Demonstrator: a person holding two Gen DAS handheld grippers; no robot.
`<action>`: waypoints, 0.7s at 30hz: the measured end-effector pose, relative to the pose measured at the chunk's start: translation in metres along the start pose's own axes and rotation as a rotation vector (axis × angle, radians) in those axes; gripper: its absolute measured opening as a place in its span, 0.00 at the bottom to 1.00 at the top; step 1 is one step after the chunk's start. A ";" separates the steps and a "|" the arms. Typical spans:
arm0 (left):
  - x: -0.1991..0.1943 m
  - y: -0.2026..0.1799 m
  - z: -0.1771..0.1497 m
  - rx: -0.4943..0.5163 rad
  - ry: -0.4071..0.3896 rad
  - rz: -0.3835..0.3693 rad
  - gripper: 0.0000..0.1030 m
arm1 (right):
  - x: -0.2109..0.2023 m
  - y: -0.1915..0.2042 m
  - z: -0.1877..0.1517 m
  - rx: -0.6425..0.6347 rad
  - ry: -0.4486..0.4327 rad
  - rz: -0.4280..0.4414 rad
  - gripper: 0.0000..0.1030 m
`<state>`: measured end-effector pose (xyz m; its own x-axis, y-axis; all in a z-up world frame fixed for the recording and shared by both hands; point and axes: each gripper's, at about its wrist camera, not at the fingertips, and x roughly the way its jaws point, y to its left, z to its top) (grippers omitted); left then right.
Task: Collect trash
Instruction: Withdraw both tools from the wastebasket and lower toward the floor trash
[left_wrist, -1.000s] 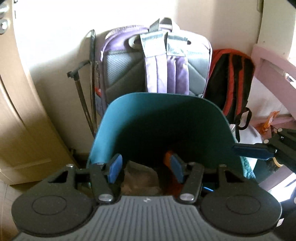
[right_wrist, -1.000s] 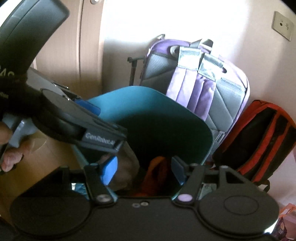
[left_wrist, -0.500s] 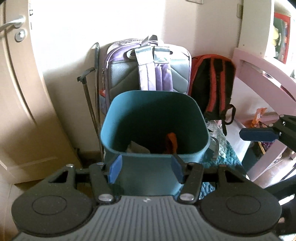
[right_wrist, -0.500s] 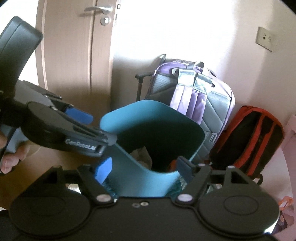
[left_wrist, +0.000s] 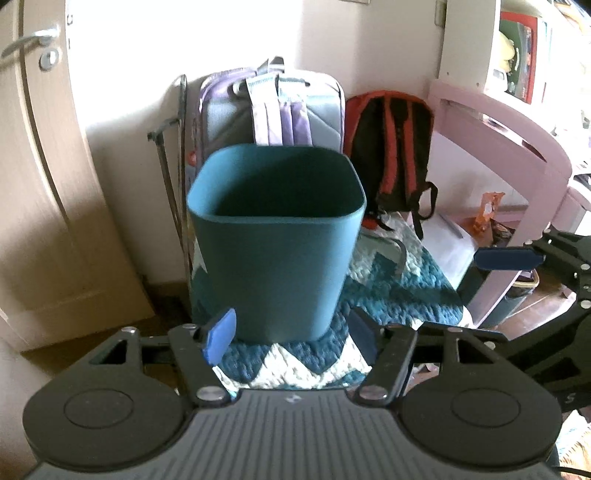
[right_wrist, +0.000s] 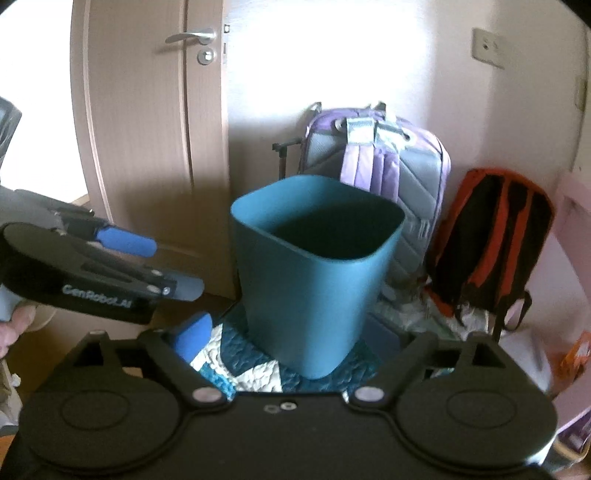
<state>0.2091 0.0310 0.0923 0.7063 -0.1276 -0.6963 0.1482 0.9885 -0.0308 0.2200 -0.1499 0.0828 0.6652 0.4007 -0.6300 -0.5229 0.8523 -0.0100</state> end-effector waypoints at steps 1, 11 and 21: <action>0.001 -0.001 -0.006 -0.008 0.003 0.000 0.66 | -0.001 0.001 -0.006 0.012 0.004 0.001 0.90; 0.046 0.000 -0.070 -0.076 0.091 -0.026 0.83 | 0.024 -0.002 -0.078 0.104 0.081 -0.006 0.97; 0.153 -0.004 -0.142 -0.148 0.268 -0.073 0.83 | 0.106 -0.032 -0.179 0.318 0.272 -0.015 1.00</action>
<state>0.2183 0.0191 -0.1155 0.4868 -0.1923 -0.8521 0.0758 0.9811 -0.1781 0.2125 -0.1950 -0.1228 0.4841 0.3203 -0.8143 -0.2956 0.9357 0.1924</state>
